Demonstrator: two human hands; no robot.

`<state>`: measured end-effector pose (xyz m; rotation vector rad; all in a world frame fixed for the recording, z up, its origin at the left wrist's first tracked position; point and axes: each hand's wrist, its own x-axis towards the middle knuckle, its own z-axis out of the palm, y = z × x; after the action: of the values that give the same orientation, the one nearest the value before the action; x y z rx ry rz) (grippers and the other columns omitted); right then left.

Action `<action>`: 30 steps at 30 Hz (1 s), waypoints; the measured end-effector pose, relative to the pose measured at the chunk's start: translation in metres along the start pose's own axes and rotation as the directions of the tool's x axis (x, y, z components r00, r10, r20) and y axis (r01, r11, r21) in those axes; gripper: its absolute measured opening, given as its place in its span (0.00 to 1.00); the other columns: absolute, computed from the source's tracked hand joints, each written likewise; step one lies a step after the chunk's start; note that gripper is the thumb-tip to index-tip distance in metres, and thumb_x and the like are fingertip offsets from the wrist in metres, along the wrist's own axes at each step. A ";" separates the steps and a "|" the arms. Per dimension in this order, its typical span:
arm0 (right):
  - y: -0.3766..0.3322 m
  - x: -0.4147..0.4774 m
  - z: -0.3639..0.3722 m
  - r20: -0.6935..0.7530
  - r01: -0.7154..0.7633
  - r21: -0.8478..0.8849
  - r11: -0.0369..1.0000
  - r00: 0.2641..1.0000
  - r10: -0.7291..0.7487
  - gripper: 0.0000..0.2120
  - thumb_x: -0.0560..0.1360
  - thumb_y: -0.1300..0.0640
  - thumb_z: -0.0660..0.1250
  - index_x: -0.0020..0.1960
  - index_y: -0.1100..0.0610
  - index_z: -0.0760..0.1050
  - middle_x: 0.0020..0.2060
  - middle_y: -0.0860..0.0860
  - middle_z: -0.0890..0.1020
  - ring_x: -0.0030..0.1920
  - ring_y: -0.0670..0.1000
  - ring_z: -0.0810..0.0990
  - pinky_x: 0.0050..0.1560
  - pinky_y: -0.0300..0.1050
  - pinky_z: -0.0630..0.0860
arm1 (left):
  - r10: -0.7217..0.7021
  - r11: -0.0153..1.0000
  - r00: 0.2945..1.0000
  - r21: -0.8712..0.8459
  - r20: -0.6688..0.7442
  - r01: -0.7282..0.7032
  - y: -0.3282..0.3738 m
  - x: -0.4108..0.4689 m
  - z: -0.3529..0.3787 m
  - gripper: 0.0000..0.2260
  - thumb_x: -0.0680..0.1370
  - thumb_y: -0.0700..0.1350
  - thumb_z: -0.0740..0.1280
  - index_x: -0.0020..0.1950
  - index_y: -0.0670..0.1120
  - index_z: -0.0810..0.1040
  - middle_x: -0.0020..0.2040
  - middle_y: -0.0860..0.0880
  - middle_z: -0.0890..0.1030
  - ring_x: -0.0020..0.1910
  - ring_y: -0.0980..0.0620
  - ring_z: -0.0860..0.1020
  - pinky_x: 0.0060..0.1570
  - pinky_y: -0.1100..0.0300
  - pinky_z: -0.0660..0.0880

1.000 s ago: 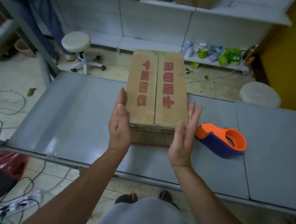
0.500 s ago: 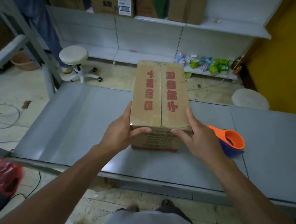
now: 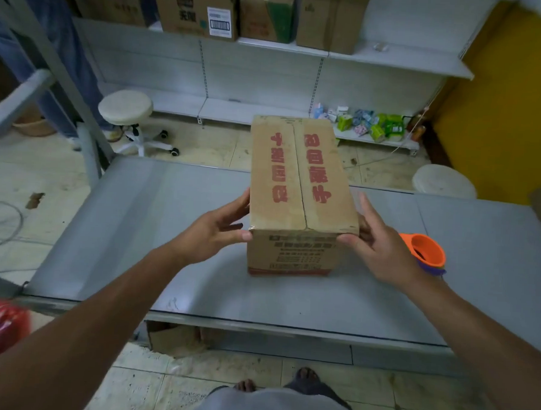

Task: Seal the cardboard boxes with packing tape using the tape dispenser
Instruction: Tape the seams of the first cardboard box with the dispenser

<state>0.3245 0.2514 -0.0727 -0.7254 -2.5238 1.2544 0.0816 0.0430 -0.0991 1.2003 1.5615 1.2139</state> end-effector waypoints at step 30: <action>-0.038 -0.006 0.077 -0.416 -0.090 0.574 0.814 0.825 0.384 0.27 0.82 0.44 0.50 0.79 0.49 0.49 0.71 0.36 0.58 0.68 0.31 0.58 0.58 0.17 0.58 | -0.325 0.851 0.755 -0.524 -0.569 -0.029 0.030 0.038 0.062 0.23 0.83 0.63 0.46 0.74 0.59 0.67 0.71 0.58 0.72 0.70 0.57 0.70 0.72 0.56 0.62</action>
<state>0.2854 0.1766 -0.0889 -1.0894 -1.5733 1.4994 0.1379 0.0958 -0.0848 0.2864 1.5991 1.9014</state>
